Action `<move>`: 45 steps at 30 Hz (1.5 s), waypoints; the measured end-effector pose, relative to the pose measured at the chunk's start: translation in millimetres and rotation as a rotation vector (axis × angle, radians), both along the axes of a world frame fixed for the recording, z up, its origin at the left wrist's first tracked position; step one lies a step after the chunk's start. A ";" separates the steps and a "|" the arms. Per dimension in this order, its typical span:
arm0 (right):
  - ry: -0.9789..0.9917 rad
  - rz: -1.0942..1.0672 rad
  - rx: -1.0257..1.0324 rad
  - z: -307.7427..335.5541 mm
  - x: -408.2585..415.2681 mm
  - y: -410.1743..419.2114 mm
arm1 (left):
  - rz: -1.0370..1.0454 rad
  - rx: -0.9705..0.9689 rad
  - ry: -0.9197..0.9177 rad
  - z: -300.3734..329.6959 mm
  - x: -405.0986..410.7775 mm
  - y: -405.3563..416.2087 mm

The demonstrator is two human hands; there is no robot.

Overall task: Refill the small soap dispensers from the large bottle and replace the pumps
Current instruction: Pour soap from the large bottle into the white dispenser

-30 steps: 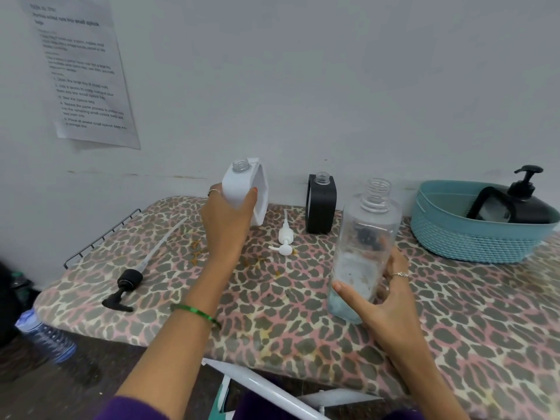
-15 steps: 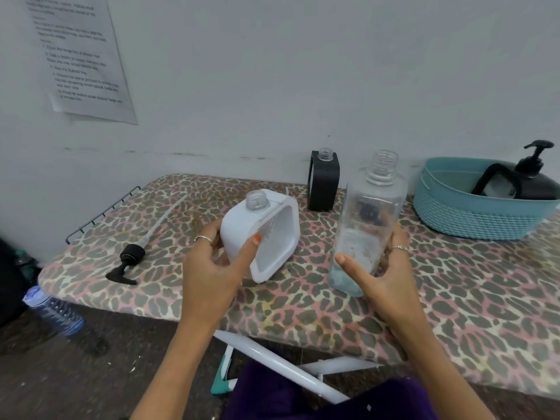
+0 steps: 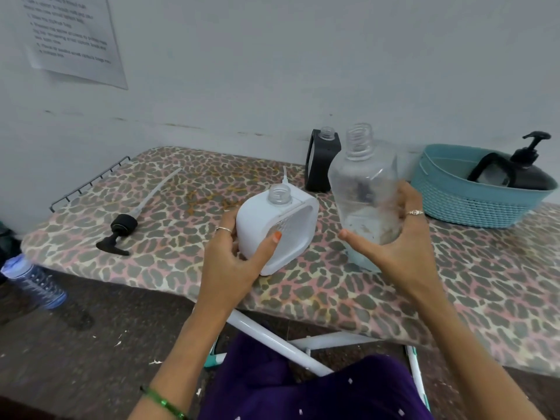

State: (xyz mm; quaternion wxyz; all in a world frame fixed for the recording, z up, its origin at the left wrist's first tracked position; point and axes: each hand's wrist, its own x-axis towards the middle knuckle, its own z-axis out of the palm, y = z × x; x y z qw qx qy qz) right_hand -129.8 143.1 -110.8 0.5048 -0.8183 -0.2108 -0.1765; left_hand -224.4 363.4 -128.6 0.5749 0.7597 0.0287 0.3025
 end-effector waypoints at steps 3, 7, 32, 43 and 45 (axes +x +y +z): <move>-0.084 -0.028 -0.159 6.5 9.9 -5.3 | 0.009 0.050 0.021 -3.1 2.0 2.5; -0.188 -0.032 -0.318 19.1 21.6 -10.8 | 0.023 0.074 0.009 -5.3 3.5 2.8; -0.496 -0.061 -0.747 72.0 19.3 -38.8 | 0.052 0.097 0.015 -5.7 3.0 2.7; -0.557 -0.060 -0.796 79.5 15.6 -40.5 | 0.067 0.110 0.014 -4.8 1.2 2.1; -0.565 -0.066 -0.801 80.8 15.4 -39.8 | 0.056 0.101 0.012 -4.3 1.0 1.8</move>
